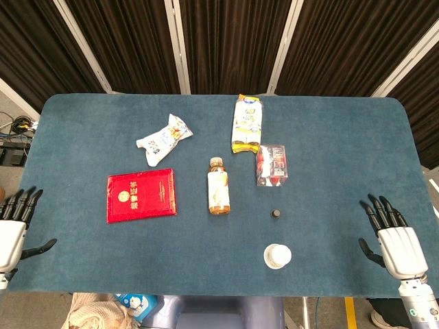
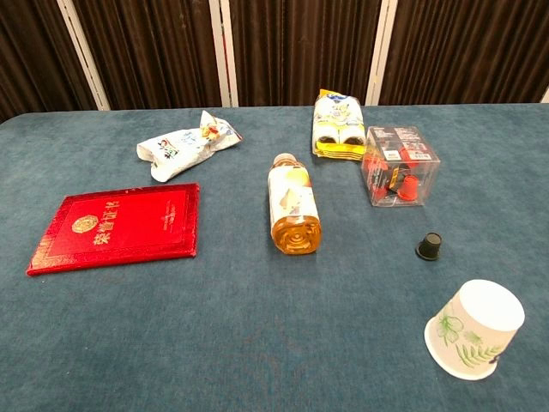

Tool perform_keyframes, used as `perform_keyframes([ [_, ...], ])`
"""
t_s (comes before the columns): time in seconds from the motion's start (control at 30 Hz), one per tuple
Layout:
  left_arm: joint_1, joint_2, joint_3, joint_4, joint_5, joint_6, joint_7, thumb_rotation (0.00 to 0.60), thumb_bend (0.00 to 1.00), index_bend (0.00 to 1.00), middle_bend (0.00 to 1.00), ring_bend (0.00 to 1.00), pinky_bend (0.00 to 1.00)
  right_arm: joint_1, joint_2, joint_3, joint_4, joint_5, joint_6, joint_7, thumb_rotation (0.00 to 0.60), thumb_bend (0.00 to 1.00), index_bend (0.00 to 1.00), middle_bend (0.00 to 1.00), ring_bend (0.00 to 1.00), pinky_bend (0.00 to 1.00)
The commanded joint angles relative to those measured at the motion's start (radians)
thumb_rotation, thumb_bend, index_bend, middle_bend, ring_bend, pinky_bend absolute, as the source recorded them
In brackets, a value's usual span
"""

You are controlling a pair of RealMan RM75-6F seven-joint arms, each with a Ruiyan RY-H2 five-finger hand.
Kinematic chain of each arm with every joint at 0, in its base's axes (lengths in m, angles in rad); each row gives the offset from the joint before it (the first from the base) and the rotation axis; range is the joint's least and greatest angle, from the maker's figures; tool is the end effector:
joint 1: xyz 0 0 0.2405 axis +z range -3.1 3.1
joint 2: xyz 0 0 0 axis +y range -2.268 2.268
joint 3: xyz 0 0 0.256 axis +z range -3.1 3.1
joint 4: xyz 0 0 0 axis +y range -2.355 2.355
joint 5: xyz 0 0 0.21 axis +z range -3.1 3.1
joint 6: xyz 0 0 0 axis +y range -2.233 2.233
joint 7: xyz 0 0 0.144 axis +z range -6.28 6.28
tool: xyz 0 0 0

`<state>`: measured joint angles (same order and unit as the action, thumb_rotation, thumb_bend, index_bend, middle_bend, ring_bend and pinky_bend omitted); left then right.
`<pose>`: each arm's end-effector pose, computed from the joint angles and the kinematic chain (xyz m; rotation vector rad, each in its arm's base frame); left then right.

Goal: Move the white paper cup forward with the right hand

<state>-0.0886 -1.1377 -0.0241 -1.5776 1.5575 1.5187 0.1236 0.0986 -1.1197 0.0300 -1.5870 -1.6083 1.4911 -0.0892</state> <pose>-0.3081 0.1769 0.1539 -1.4705 -0.7619 -0.8389 -0.3006 -0.1805 0.1529 1.5246 -0.7678 0.8781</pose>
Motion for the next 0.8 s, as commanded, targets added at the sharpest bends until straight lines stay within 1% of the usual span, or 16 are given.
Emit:
perform_keyframes([
  [0.03,-0.001,0.001,0.002,-0.003,0.003,0.001,-0.003,0.6,0.0,0.0,0.0,0.0,0.01,0.0,0.003,-0.002,-0.005,0.008,-0.004,-0.001,0.6,0.35,0.0,0.0,0.0,0.18],
  [0.4,-0.001,0.007,0.005,-0.011,-0.002,-0.007,-0.011,0.6,0.0,0.0,0.0,0.0,0.01,0.004,0.008,-0.007,-0.019,0.002,-0.012,-0.002,0.6,0.35,0.0,0.0,0.0,0.18],
  [0.6,-0.002,0.008,0.007,-0.012,-0.008,-0.017,-0.014,0.6,0.0,0.0,0.0,0.0,0.01,0.017,0.017,-0.021,-0.033,-0.02,-0.036,0.009,0.6,0.35,0.0,0.0,0.0,0.18],
  [0.67,-0.002,0.009,0.006,-0.016,-0.008,-0.016,-0.014,0.6,0.0,0.0,0.0,0.0,0.01,0.029,0.024,-0.032,-0.039,-0.049,-0.048,0.024,0.6,0.35,0.0,0.0,0.0,0.18],
  [0.8,-0.003,0.004,0.007,-0.015,0.004,-0.01,-0.008,0.6,0.0,0.0,0.0,0.0,0.01,0.071,0.047,-0.071,-0.028,-0.163,-0.075,0.077,0.6,0.35,0.0,0.0,0.02,0.2],
])
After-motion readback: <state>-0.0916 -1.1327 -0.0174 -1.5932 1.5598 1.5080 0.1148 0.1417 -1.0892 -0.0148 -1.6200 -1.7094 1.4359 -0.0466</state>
